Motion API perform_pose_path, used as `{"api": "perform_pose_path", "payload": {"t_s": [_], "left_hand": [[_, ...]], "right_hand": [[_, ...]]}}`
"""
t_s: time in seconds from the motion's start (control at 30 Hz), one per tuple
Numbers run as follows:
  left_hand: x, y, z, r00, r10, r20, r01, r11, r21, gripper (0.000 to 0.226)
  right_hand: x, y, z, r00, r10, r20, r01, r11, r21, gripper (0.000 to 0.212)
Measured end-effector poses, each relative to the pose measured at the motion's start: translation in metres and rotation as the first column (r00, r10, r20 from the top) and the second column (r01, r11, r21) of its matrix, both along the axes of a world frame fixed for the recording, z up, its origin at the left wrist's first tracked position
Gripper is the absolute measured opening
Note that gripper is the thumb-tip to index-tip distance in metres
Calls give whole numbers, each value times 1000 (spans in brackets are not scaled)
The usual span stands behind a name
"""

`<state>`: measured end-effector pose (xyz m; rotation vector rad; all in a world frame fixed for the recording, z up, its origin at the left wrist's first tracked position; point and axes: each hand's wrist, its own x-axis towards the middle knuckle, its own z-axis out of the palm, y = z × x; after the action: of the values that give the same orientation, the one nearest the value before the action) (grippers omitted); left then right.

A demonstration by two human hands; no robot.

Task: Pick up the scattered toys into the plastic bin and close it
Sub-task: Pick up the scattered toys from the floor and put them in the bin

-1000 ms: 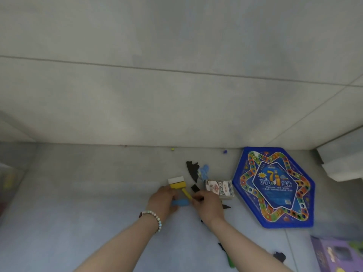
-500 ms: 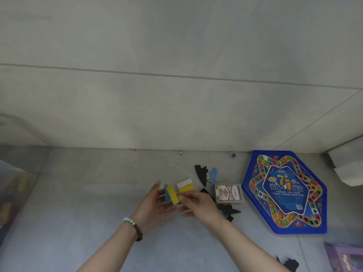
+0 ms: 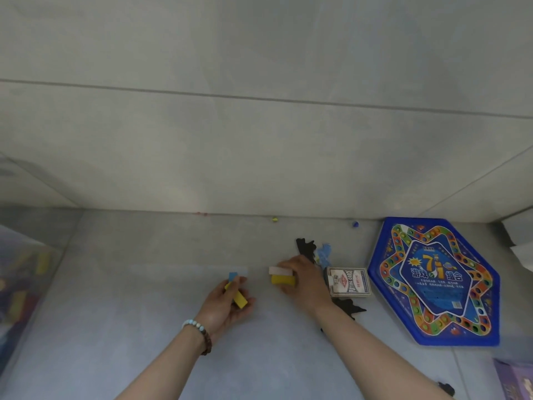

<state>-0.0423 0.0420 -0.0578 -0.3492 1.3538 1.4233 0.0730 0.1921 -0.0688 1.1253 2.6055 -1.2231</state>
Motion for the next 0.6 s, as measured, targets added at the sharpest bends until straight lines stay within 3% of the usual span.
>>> {"api": "perform_pose_path", "payload": {"t_s": [0.17,0.27,0.4,0.5,0.6], "left_hand": [[-3,1,0,993,35,115,-35,999,-2,40],[-1,7,3,977,3,214,-17,998,60,59],[5,17,7,938,-17,346,-53,980,191,67],[12,23,10,975,-60,214,40,995,95,41],[21,23,12,985,-170,18,170,985,-23,26]], "right_hand": [[3,-11,2,993,-116,-25,115,992,-48,29],[-6,-26,21,929,-347,-127,311,920,-239,26],[-2,-42,40,906,-388,-170,283,853,-438,34],[25,-22,42,797,-590,-128,465,736,-493,24],[61,-4,38,788,-605,-118,558,781,-280,26]]}}
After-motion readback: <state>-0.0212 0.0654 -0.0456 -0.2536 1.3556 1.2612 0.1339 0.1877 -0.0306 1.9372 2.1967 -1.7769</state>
